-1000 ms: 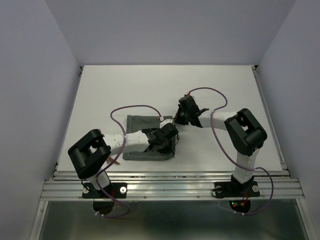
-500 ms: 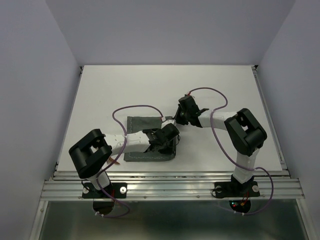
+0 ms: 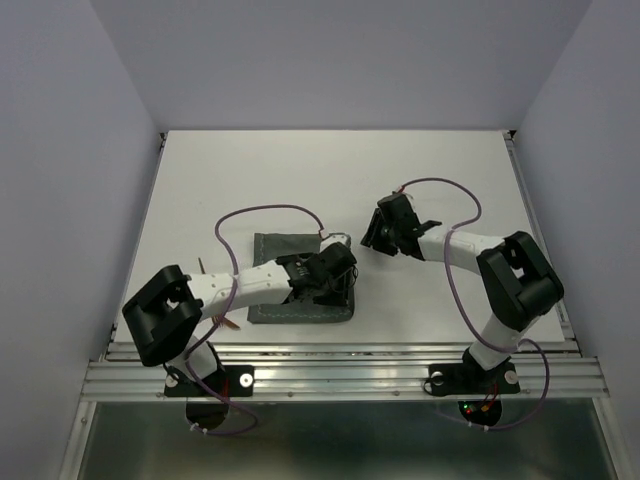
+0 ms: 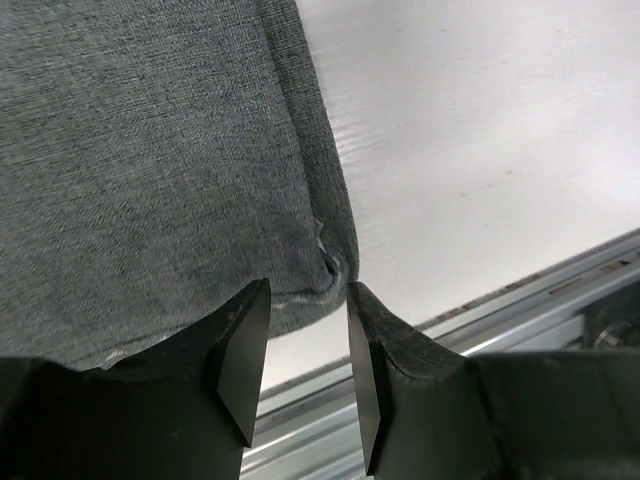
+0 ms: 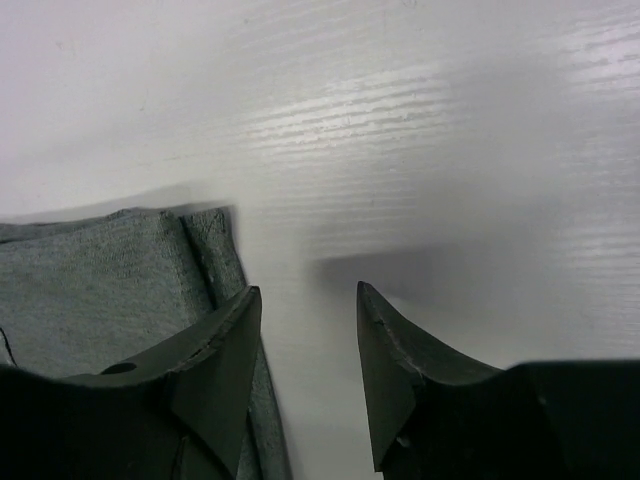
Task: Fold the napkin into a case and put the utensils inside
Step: Smooth out the lower triangle-folded napkin at the center of the board.
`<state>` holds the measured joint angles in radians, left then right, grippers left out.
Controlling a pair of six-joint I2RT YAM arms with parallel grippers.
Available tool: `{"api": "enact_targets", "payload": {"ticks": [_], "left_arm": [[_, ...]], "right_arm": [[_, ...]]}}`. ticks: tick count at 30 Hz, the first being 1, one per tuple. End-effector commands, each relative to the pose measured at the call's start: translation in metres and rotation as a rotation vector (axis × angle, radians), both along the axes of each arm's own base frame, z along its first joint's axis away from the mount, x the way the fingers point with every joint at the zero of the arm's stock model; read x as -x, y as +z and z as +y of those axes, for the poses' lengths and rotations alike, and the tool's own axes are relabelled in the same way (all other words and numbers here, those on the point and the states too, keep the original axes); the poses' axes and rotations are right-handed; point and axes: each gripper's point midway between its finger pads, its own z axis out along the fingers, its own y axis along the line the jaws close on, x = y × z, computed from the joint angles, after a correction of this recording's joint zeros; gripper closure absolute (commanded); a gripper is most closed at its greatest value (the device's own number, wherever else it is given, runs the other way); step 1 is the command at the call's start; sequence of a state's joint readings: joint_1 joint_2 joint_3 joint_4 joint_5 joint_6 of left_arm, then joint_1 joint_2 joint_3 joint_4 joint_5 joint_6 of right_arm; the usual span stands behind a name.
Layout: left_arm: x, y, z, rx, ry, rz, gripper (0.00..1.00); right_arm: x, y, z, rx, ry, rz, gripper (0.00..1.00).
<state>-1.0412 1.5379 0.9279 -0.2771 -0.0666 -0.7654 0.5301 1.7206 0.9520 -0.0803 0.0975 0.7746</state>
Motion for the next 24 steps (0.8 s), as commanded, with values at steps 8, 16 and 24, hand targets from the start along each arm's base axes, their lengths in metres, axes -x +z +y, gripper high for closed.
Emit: {"api": "enact_targets", "payload": {"ticks": [8,16,24], "left_arm": [[-0.033,0.097,0.039,0.151,0.126,-0.17,0.54],[-0.066,0.106,0.084,0.154,0.264,-0.218,0.55],[-0.066,0.096,0.087,0.144,0.272,-0.204,0.55]], "right_arm": [[0.076,0.01,0.023,-0.15,0.143,0.066,0.39],[0.135,0.007,0.059,-0.191,0.259,0.141,0.27],[0.161,-0.006,0.069,-0.121,0.253,0.186,0.32]]}}
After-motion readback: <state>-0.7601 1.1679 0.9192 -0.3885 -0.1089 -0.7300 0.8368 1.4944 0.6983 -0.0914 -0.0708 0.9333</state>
